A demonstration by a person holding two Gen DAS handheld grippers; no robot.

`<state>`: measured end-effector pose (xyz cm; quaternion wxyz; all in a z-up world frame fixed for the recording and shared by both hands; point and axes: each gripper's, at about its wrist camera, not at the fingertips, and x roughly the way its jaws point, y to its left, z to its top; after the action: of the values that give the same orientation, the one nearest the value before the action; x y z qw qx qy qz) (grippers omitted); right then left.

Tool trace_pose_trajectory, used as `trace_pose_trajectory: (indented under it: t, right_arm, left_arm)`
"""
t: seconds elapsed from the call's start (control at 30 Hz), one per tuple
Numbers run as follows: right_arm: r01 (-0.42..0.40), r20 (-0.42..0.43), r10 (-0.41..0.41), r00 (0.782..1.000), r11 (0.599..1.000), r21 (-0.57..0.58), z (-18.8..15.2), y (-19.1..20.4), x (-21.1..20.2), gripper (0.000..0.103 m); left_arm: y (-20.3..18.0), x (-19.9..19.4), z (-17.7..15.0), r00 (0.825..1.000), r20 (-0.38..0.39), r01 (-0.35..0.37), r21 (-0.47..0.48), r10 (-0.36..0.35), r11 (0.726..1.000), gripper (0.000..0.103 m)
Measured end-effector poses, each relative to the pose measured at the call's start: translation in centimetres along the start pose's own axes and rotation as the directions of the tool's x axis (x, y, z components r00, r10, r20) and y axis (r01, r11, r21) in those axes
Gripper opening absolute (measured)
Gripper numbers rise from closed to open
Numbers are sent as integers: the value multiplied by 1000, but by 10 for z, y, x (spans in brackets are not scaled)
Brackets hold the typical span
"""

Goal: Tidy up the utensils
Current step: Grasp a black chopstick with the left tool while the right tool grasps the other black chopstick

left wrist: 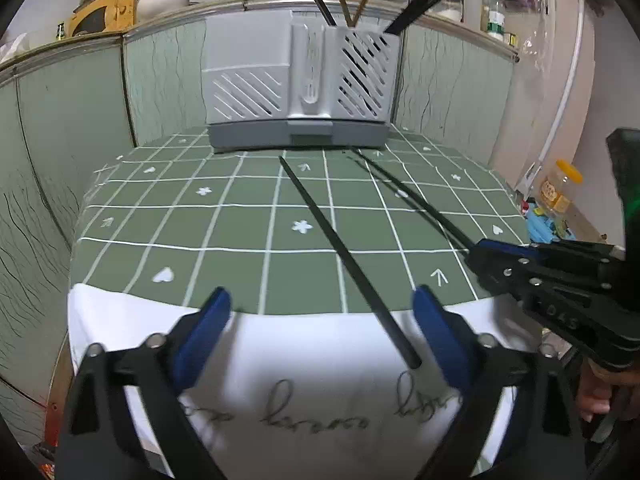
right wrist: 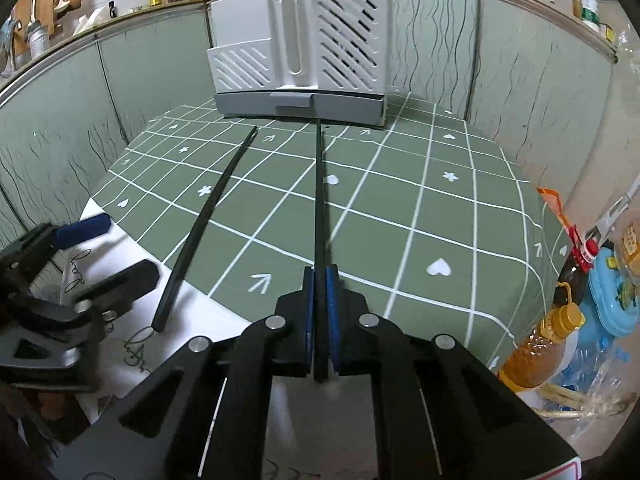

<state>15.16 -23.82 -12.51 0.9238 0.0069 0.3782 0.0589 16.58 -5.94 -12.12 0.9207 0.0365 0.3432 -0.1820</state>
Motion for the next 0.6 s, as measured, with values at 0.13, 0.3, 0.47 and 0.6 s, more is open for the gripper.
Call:
trace_pose_trajectory:
  t: [0.13, 0.3, 0.47, 0.6]
  right_arm:
    - [-2, 4, 2, 1000, 1000, 19, 1, -8, -3, 6]
    - [-4, 16, 4, 1000, 1000, 22, 2, -11, -6, 6]
    - [-17, -1, 17, 1000, 1000, 23, 2, -9, -4, 6]
    - [-18, -17, 19, 1000, 1000, 25, 0, -7, -2, 6]
  left_arm:
    - [-9, 12, -2, 1000, -24, -9, 7, 9, 1000, 69]
    - [-21, 16, -5, 996, -5, -85, 66, 86, 994, 53]
    - [-20, 15, -5, 990, 18, -141, 66, 140, 988, 20]
    - [-10, 10, -2, 993, 17, -115, 26, 115, 993, 8]
